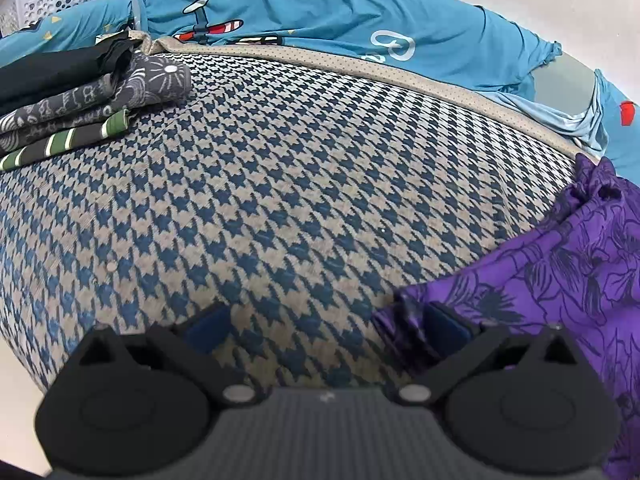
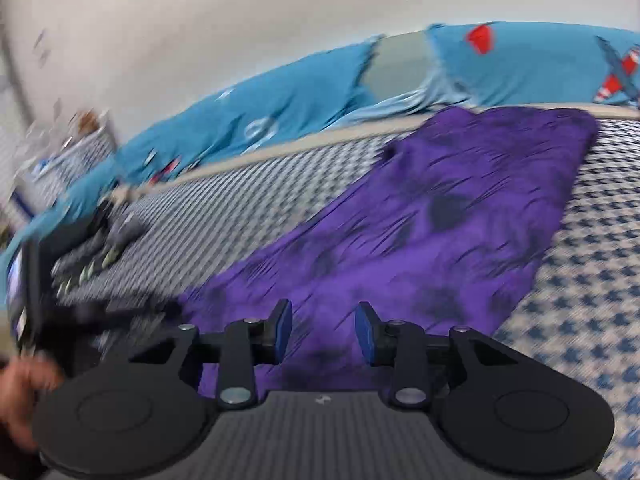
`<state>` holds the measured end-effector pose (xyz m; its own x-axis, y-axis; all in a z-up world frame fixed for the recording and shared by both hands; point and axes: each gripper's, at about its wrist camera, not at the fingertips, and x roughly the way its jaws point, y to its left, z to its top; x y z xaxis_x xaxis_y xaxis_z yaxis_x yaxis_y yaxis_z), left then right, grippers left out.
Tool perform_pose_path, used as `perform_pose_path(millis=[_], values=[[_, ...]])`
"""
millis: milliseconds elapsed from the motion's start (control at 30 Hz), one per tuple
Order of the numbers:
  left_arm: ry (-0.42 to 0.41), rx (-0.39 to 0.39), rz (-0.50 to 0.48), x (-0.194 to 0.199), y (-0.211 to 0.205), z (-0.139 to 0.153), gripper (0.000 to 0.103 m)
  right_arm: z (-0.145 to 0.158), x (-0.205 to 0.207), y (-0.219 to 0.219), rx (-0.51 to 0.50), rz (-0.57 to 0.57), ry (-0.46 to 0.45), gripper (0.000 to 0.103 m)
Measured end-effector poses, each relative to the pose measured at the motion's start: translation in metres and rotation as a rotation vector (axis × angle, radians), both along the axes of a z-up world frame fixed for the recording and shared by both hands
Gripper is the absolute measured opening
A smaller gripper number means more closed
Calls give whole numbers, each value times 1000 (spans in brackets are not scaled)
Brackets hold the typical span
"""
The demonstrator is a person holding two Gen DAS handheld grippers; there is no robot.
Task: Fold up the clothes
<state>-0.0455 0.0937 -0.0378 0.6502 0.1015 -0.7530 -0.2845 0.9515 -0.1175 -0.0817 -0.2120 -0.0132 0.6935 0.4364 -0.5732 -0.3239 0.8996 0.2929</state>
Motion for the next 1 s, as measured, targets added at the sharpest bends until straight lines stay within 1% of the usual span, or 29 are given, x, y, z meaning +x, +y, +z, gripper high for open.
perform_pose_path(millis=[233, 400, 533, 600, 767, 833, 900, 967, 1000], values=[[-4, -8, 9, -6, -1, -1, 103, -8, -27, 44, -76, 176, -32, 35], [-4, -24, 10, -10, 2, -1, 103, -12, -37, 70, -182, 248, -94, 42], [0, -58, 12, -13, 7, 1, 103, -18, -43, 88, -288, 288, -161, 44], [3, -89, 11, -15, 9, 3, 103, -23, -45, 98, -339, 311, -181, 44], [-8, -244, -30, -22, 17, 8, 103, -39, -51, 119, -486, 365, -233, 46], [-5, -285, -43, -23, 17, 8, 103, -47, -52, 125, -539, 374, -260, 47], [-3, -317, -58, -25, 17, 9, 103, -49, -53, 126, -562, 374, -288, 47], [-1, -344, -79, -27, 16, 9, 103, -49, -51, 125, -552, 364, -284, 46], [0, -359, -93, -26, 15, 9, 103, -49, -49, 124, -543, 355, -279, 44]])
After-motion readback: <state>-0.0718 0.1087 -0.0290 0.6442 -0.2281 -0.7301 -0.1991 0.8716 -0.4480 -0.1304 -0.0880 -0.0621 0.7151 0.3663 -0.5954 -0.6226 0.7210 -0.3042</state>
